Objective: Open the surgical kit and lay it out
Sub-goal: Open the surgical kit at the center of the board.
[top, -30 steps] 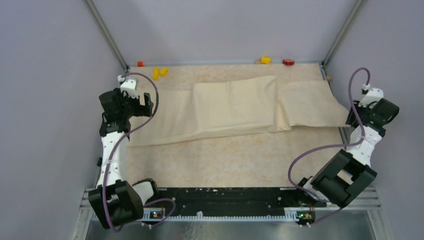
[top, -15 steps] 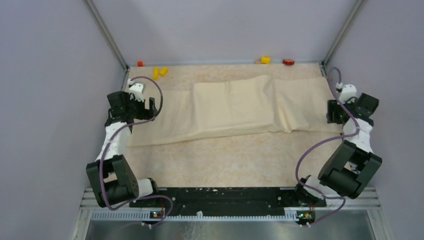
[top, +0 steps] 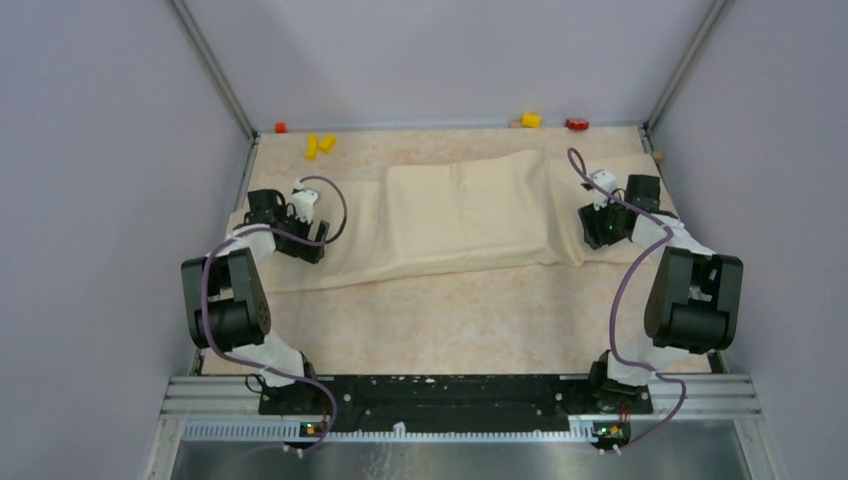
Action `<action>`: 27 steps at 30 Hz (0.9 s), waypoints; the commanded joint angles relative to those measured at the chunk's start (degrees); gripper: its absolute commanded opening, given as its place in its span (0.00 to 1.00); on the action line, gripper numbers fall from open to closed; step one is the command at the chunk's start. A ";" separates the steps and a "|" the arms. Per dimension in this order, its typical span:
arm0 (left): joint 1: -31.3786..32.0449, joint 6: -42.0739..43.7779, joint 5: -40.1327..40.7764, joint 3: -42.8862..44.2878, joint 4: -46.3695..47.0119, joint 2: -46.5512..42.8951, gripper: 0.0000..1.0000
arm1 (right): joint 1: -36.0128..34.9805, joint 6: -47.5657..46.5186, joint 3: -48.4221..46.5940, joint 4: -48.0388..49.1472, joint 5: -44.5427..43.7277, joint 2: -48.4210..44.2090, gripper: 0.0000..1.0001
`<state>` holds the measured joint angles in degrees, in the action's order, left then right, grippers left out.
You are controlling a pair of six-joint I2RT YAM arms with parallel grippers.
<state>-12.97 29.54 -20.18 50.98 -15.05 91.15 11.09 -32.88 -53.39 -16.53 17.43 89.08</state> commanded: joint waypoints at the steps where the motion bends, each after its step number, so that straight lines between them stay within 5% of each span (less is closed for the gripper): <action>1: -0.04 4.96 6.80 2.91 -2.59 3.18 0.99 | -0.11 -3.51 -1.32 0.38 -4.59 2.10 0.55; 27: -0.21 19.27 19.66 2.30 -3.07 9.84 0.99 | 3.23 -20.60 6.33 -8.90 -15.30 2.28 0.50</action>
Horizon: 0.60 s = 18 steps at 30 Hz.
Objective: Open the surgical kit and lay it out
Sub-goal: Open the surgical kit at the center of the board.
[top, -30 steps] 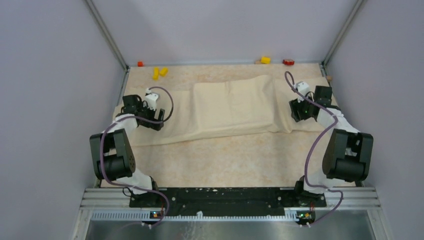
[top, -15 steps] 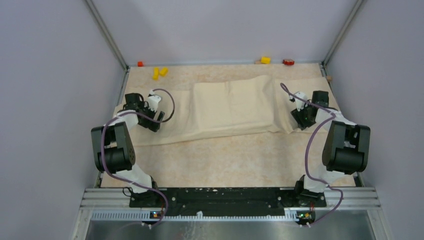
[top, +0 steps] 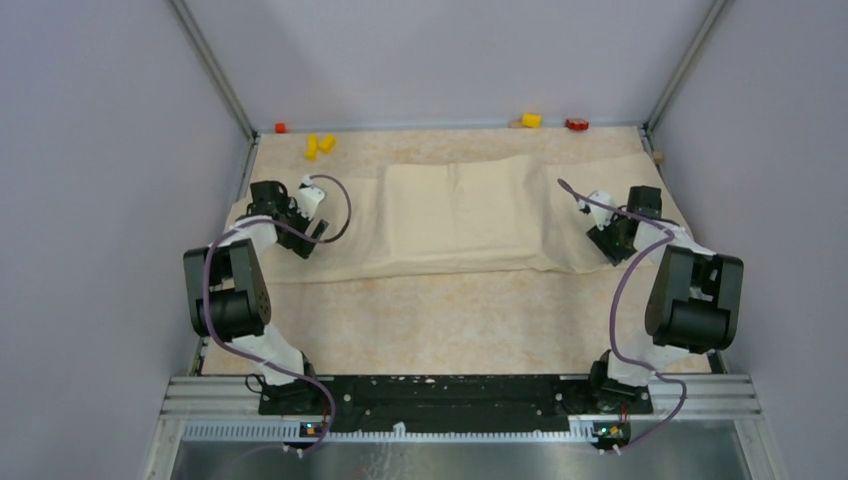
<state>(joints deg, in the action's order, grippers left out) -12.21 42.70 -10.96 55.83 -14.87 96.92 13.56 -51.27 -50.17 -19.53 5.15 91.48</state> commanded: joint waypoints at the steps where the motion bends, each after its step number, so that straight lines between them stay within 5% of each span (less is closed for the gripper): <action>1: -0.98 6.55 10.43 -2.88 -3.31 3.68 0.99 | 0.76 -2.21 3.50 -6.22 -3.33 -0.53 0.49; 7: -1.02 5.96 9.78 -1.16 -6.22 0.87 0.99 | 0.76 -0.64 4.03 -6.36 -3.36 -5.13 0.49; 18: -0.89 -10.09 -18.40 14.60 -9.23 -2.85 0.99 | -0.91 17.42 -10.77 -10.79 13.55 -10.96 0.51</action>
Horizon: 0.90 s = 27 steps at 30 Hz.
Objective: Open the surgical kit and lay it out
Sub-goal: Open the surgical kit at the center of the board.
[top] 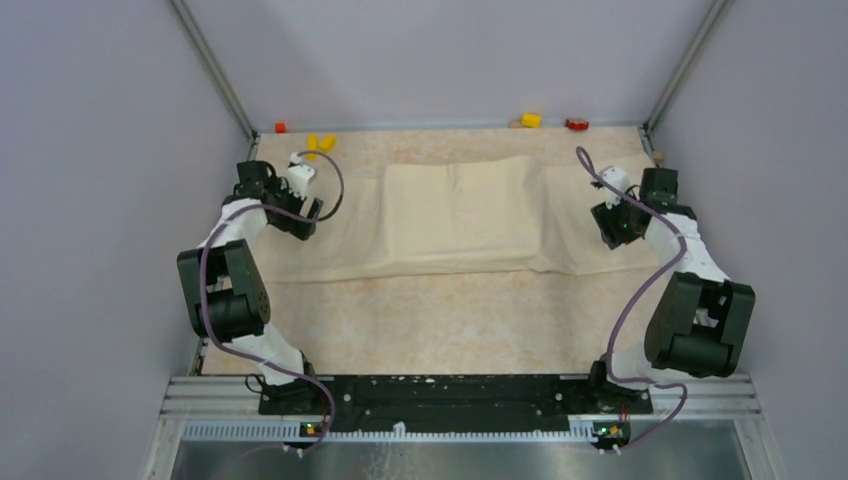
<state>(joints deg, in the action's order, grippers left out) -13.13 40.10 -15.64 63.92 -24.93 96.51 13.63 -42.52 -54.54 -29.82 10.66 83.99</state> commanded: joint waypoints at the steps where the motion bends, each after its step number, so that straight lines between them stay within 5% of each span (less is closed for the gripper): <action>1: 0.08 -9.13 -17.02 7.87 1.58 -1.90 0.99 | -1.57 10.11 -7.26 -0.66 9.40 -3.49 0.52; 10: 4.04 -20.70 -35.40 25.20 6.12 13.57 0.99 | -6.19 18.85 -12.28 -1.74 19.07 -3.50 0.52; 18: 10.35 -29.19 -43.33 44.26 8.09 31.23 0.99 | -8.85 21.71 -12.64 -1.54 22.13 -2.28 0.52; 27: 12.39 -39.91 -47.06 47.21 18.36 38.91 0.99 | -8.88 21.27 -8.95 0.58 20.28 -0.73 0.52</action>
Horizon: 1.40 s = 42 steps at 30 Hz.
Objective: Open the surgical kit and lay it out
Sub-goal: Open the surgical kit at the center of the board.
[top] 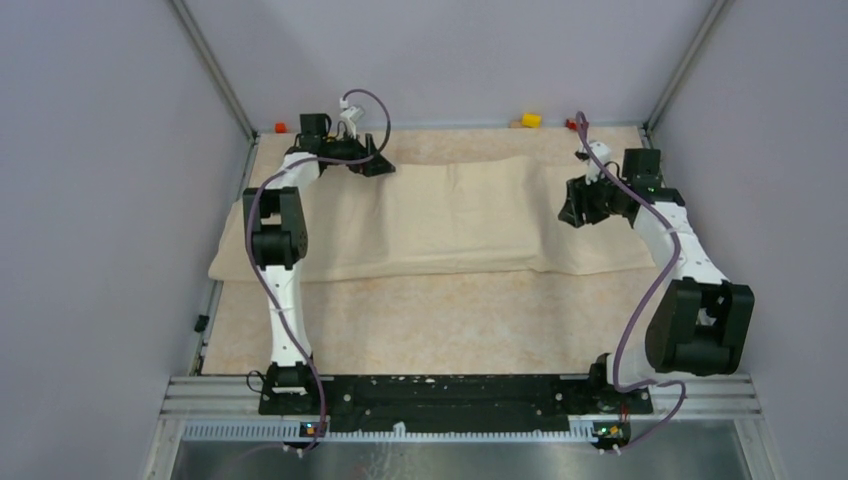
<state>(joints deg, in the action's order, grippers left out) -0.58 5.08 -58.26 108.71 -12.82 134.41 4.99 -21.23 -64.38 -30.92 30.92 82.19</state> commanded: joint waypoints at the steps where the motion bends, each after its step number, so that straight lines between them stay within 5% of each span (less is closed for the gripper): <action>1: 0.00 -4.98 -4.99 2.33 6.45 1.30 0.97 | -0.25 -0.22 0.96 1.66 -0.24 1.26 0.52; 9: 0.14 -10.07 -6.48 -5.09 12.29 -1.31 0.83 | -0.25 -1.24 1.27 1.93 -1.45 1.37 0.52; 20: 0.32 -10.40 -7.10 -5.79 11.06 -1.87 0.54 | -0.25 -1.79 1.82 1.55 -1.36 1.83 0.52; 32: 0.32 -11.18 -7.06 -5.77 12.33 -5.20 0.44 | -0.25 -1.71 1.81 1.26 -1.12 1.82 0.52; 42: 0.32 -9.10 -7.44 -4.65 9.60 -7.08 0.18 | -0.25 -2.10 1.72 0.96 -1.30 1.87 0.52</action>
<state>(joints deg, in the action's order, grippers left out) -0.43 -6.00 -63.75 103.15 -3.29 132.00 4.99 -22.48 -62.57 -30.85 29.19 83.77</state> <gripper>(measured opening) 0.224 0.517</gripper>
